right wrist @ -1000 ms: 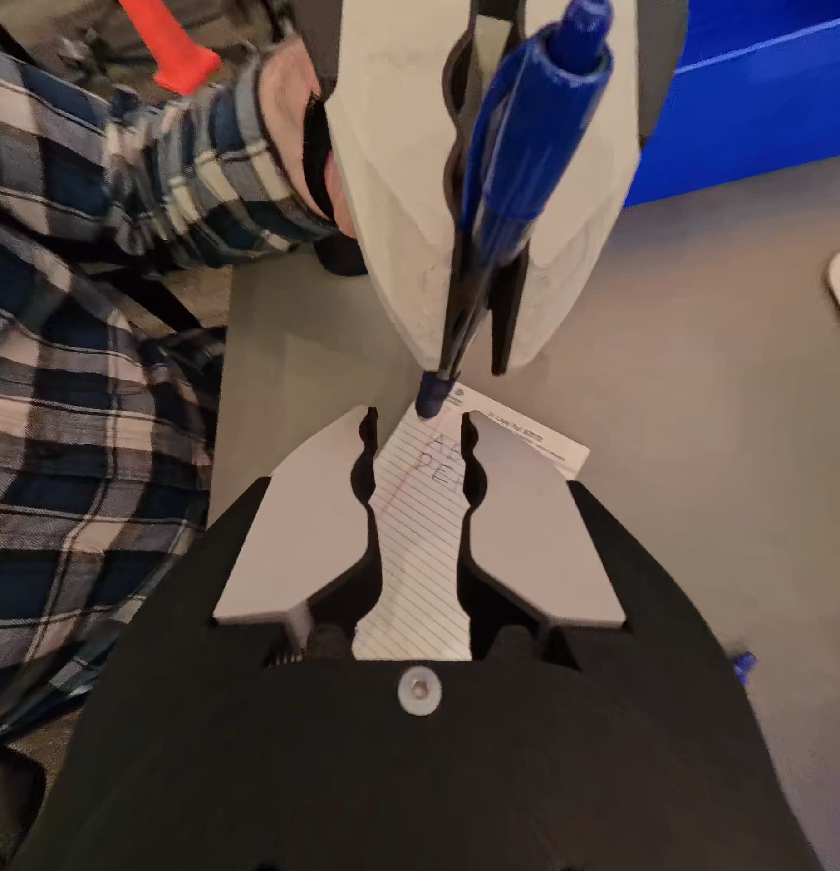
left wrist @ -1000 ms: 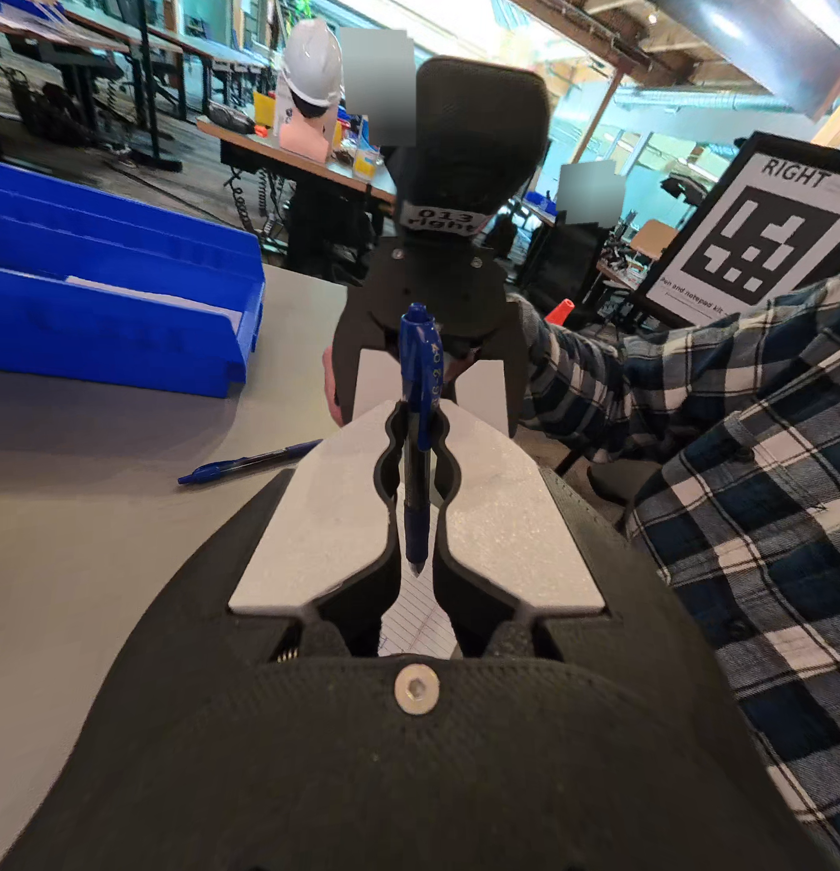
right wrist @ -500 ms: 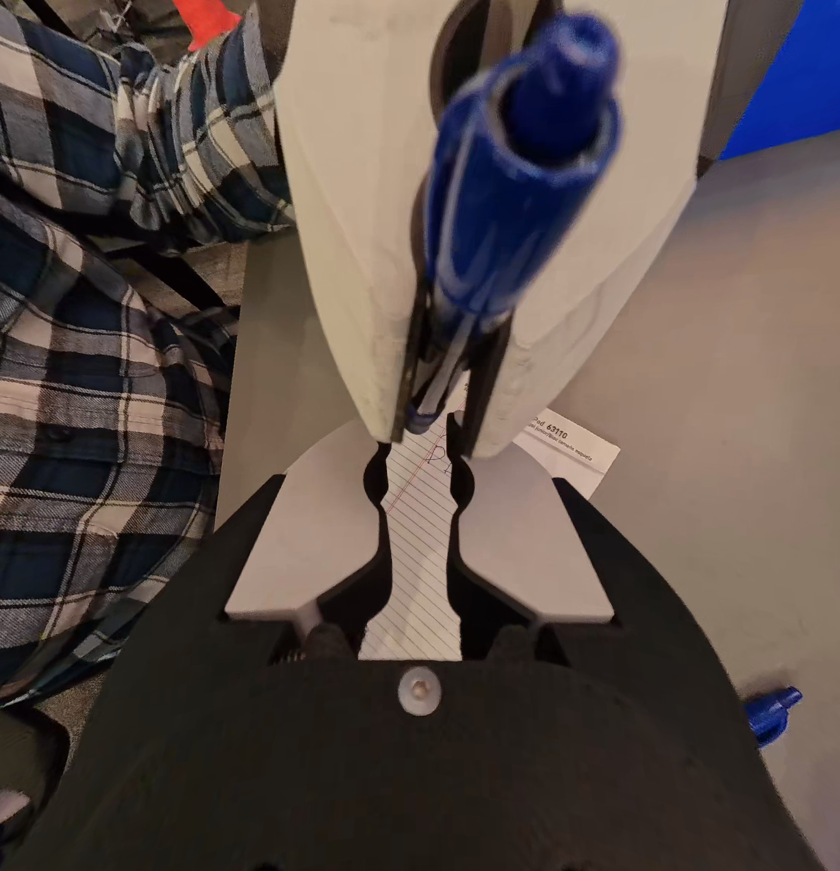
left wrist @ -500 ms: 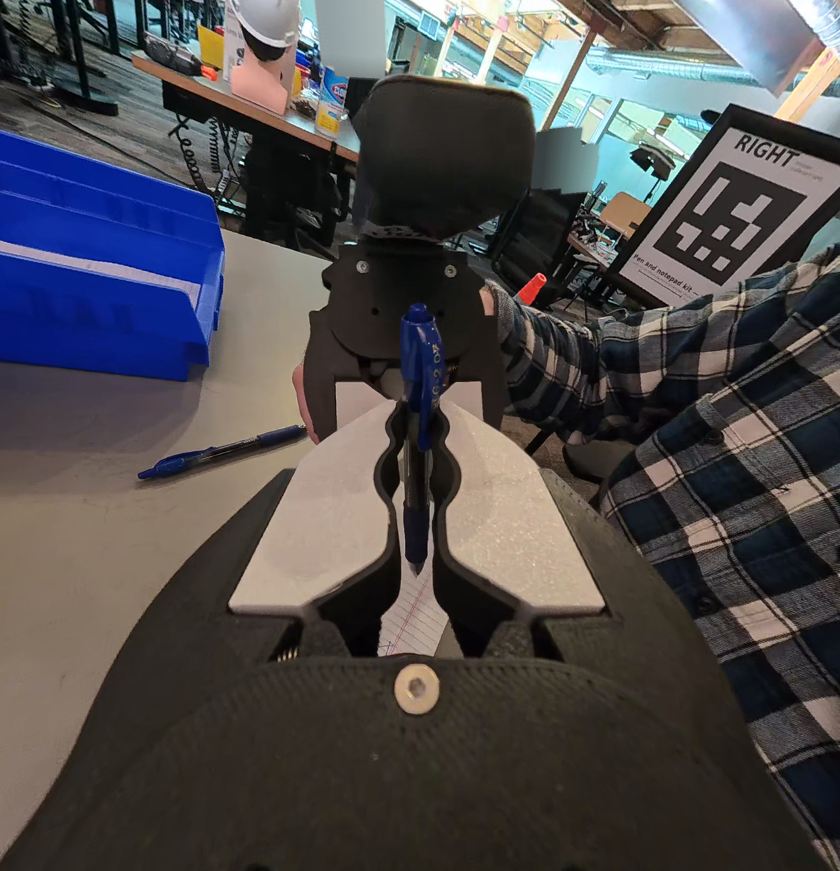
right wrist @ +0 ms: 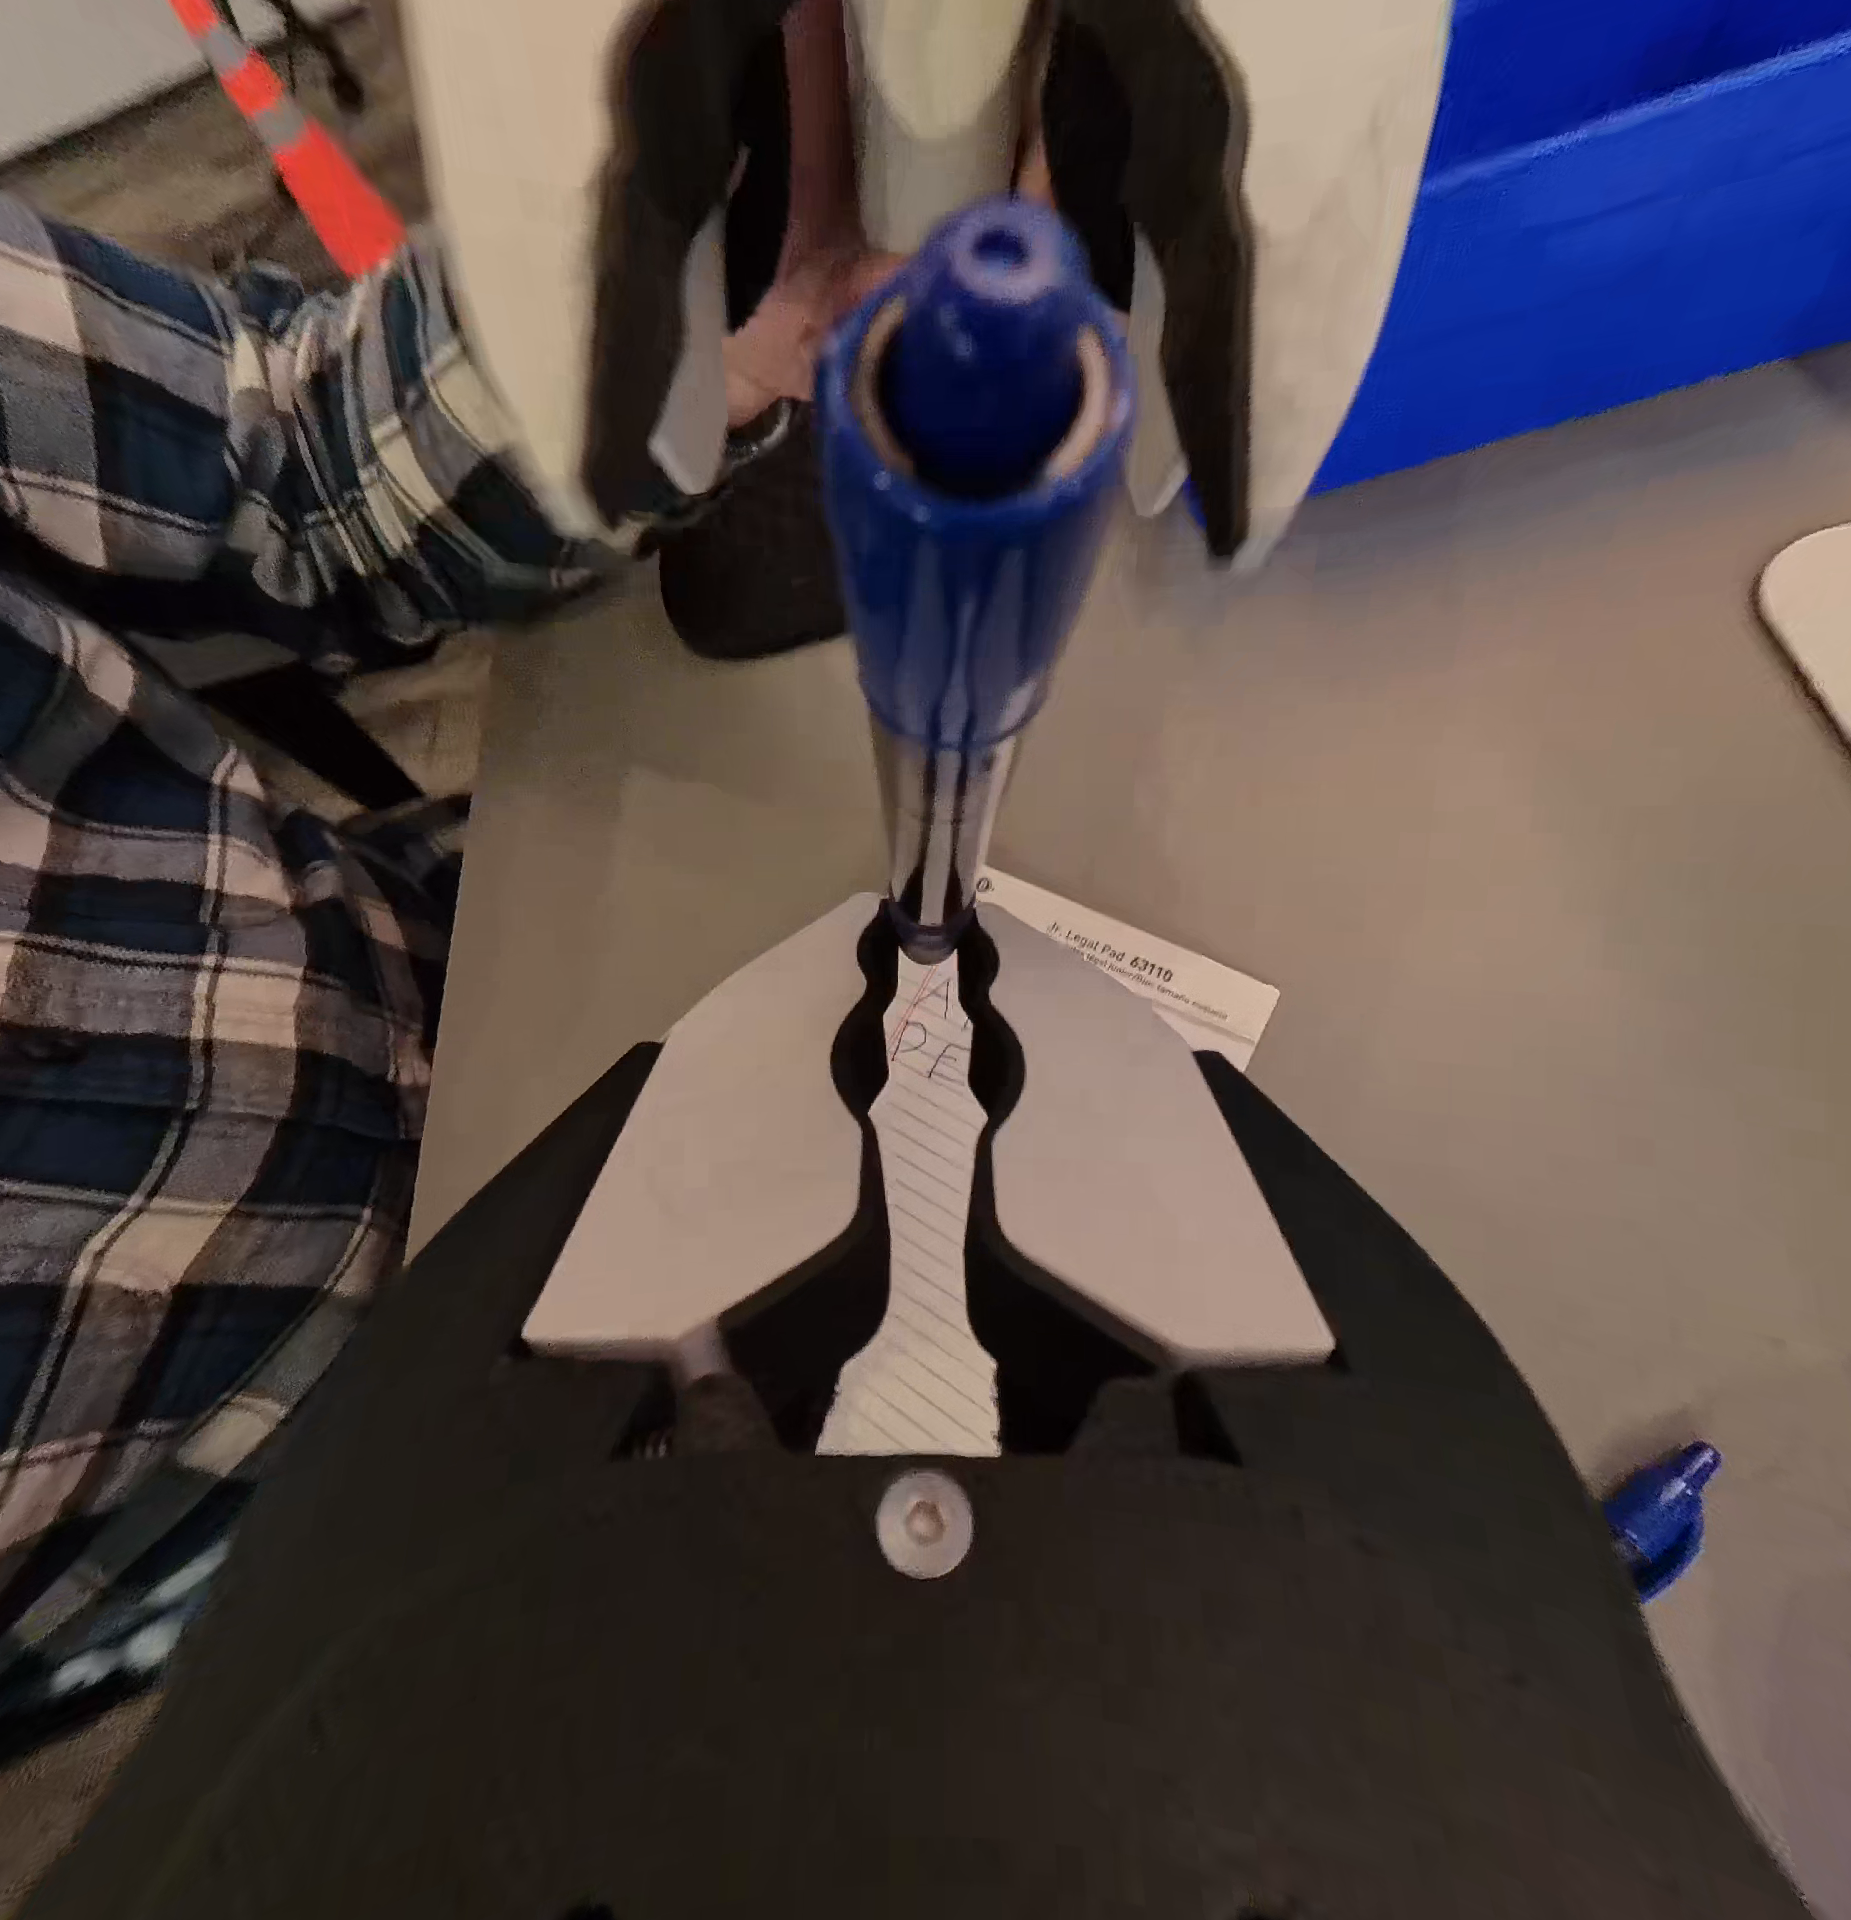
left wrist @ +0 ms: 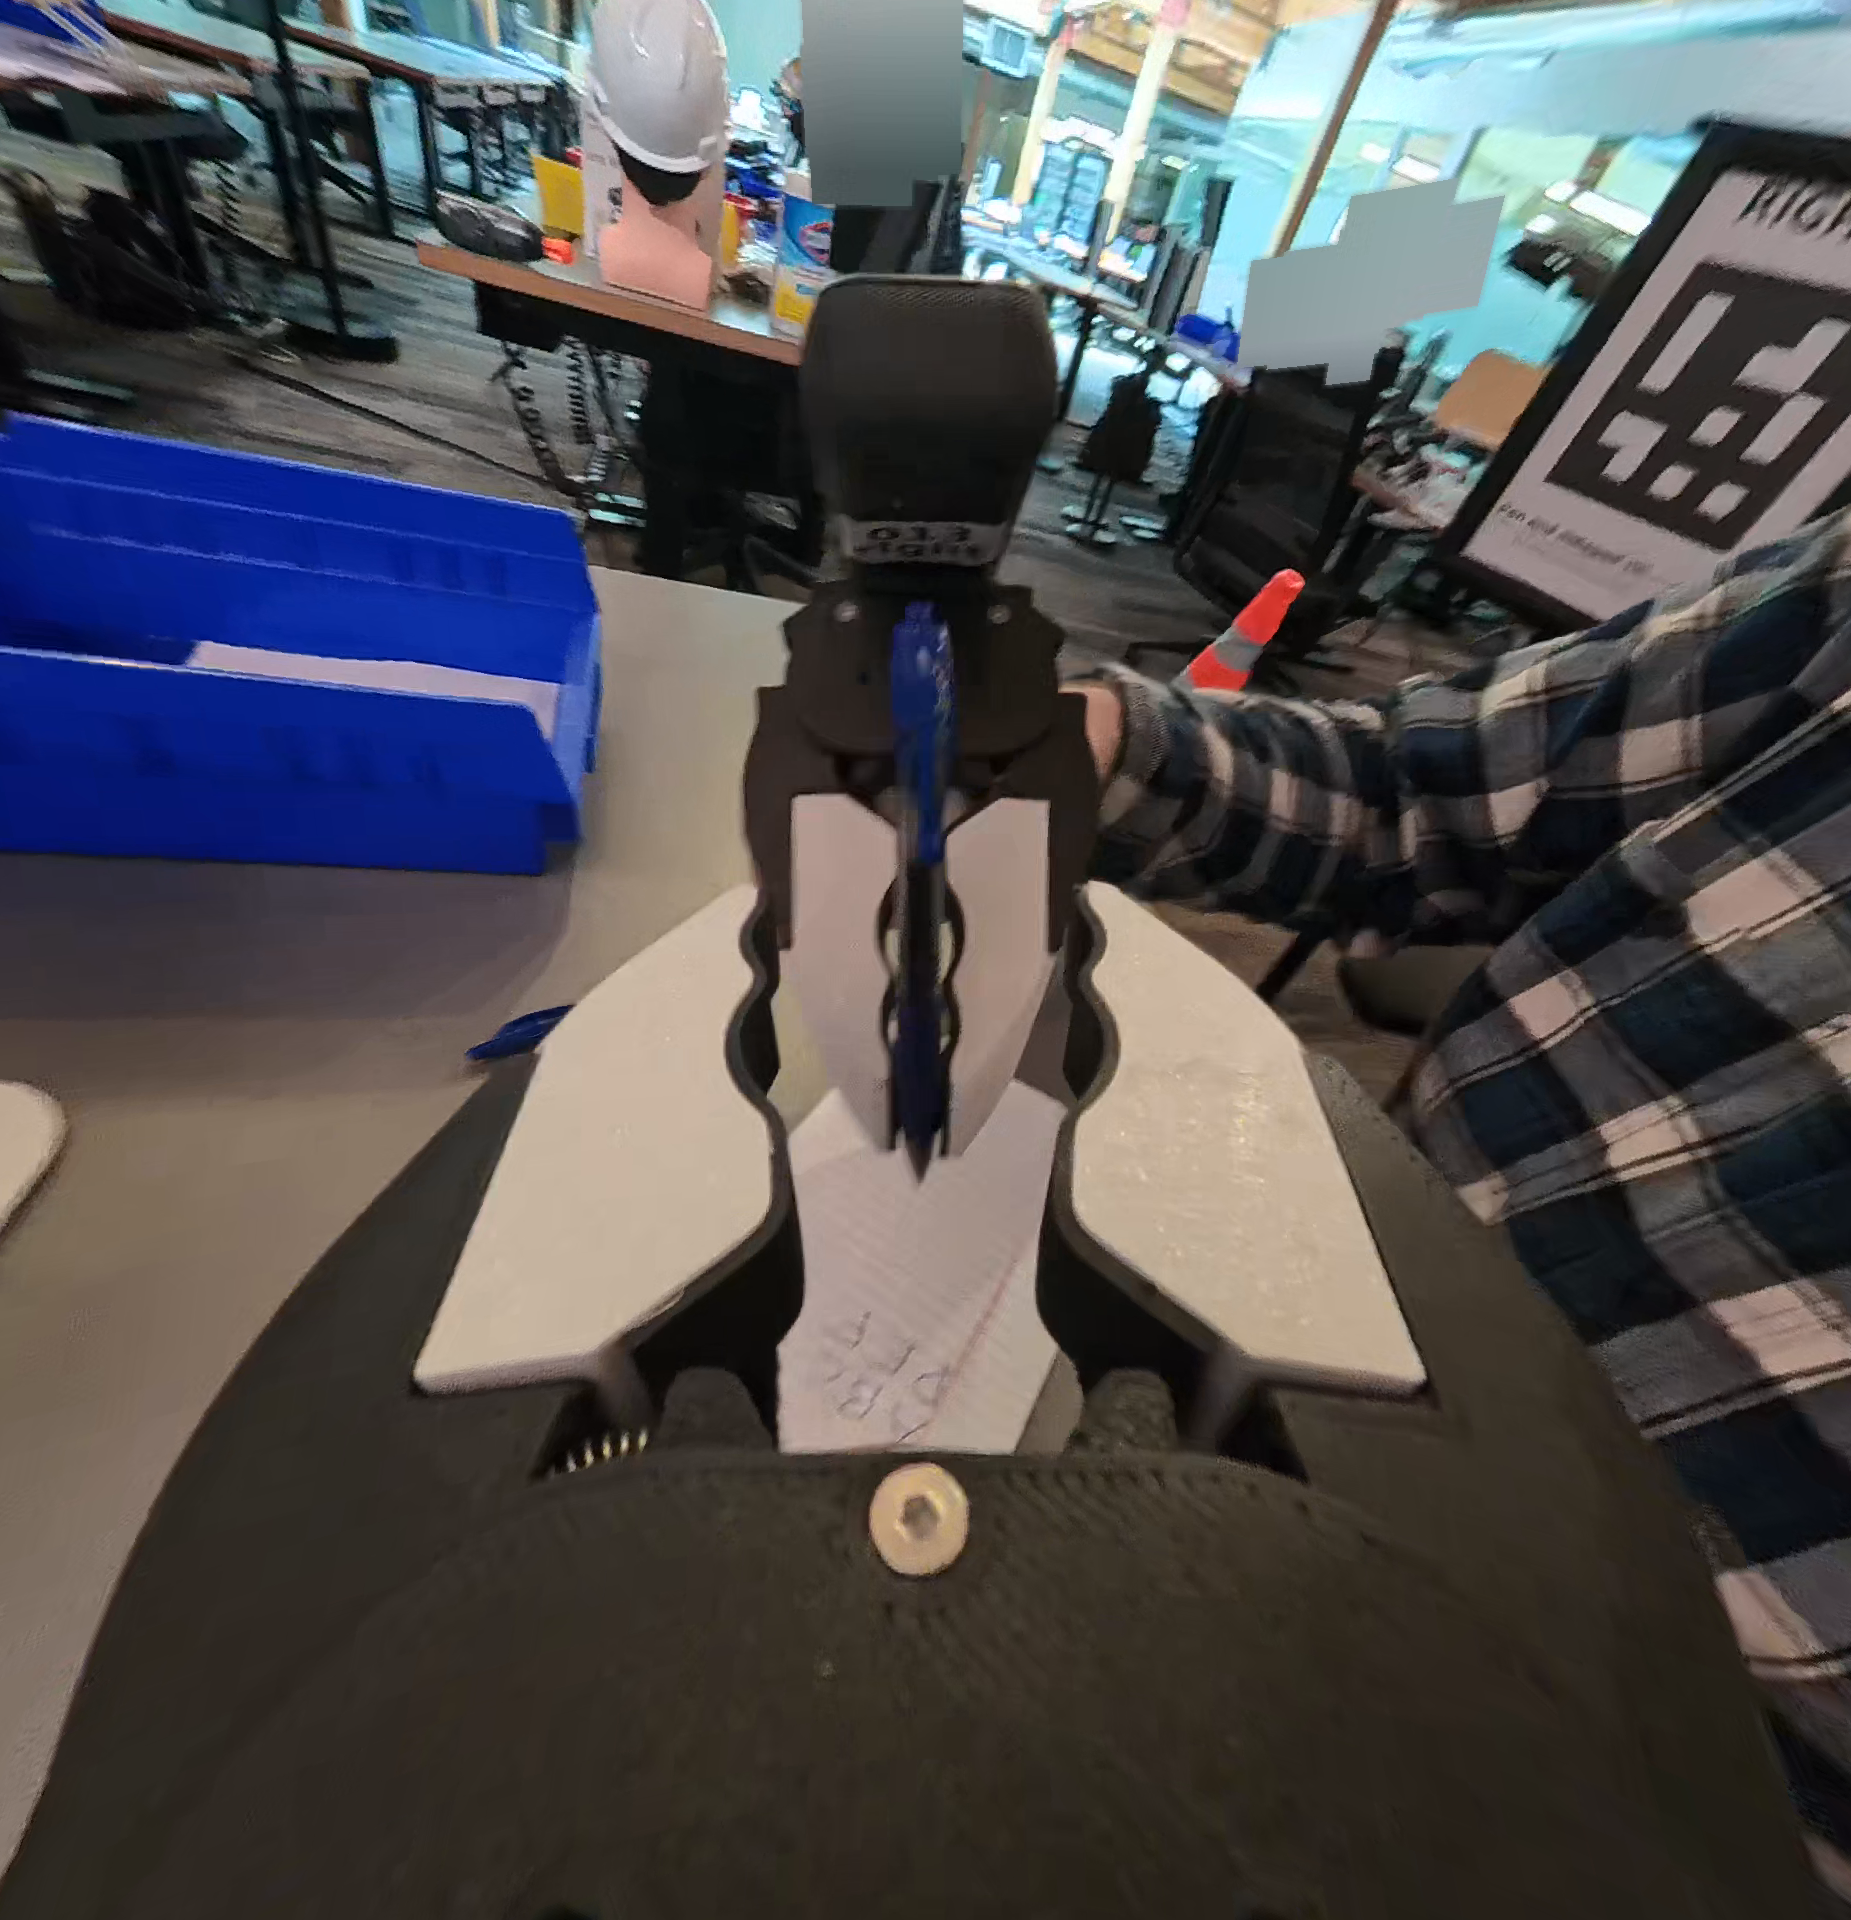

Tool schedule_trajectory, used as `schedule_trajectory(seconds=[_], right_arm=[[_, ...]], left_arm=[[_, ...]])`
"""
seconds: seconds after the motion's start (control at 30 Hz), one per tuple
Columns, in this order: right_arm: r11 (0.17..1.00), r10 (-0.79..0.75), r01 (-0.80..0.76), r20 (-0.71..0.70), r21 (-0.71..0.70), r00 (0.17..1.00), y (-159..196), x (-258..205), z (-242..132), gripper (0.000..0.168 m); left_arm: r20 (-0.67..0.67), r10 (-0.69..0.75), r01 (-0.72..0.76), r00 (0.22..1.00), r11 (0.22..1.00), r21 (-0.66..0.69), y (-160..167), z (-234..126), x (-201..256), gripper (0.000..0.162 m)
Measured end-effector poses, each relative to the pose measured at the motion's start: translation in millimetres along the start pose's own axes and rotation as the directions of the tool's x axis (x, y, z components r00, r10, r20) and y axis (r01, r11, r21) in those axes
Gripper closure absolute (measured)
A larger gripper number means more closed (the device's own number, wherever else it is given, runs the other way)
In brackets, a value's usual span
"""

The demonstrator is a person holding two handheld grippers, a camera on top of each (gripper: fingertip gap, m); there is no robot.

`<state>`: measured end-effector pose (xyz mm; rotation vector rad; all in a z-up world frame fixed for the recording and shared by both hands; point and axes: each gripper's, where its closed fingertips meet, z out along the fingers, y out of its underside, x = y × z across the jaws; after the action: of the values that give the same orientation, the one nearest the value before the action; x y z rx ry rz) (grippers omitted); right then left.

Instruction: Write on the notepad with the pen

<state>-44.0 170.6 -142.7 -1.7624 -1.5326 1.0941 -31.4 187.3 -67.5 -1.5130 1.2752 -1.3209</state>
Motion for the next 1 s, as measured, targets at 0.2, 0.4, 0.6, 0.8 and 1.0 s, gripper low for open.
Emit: schedule_trajectory(seconds=[0.2,0.4,0.6,0.8,1.0], right_arm=[[0.989,-0.056,0.068,-0.090,0.134,0.994,20.3,-9.8,-0.1,0.157],[0.981,-0.131,0.145,-0.116,0.126,0.985,42.8,-15.7,14.4,0.158],[0.965,-0.012,0.022,-0.040,0.262,0.999,31.8,-13.8,15.8,0.157],[0.765,0.240,-0.308,0.193,0.566,0.951,-5.0,1.3,-21.4,0.158],[0.651,0.297,-0.439,0.324,0.619,0.898,-21.1,-0.6,-25.8,0.158]], left_arm=[[0.064,0.115,-0.096,0.991,0.963,-0.254,67.1,-6.2,-19.9,0.119],[0.075,0.144,-0.094,0.987,0.882,-0.462,140.0,6.6,-35.8,0.124],[0.066,0.205,-0.167,0.976,0.915,-0.367,129.8,22.7,-23.7,0.118],[0.259,0.579,-0.527,0.774,0.814,-0.245,78.2,18.1,-11.7,0.108],[0.380,0.785,-0.710,0.490,0.612,-0.348,58.3,23.9,-3.5,0.142]])
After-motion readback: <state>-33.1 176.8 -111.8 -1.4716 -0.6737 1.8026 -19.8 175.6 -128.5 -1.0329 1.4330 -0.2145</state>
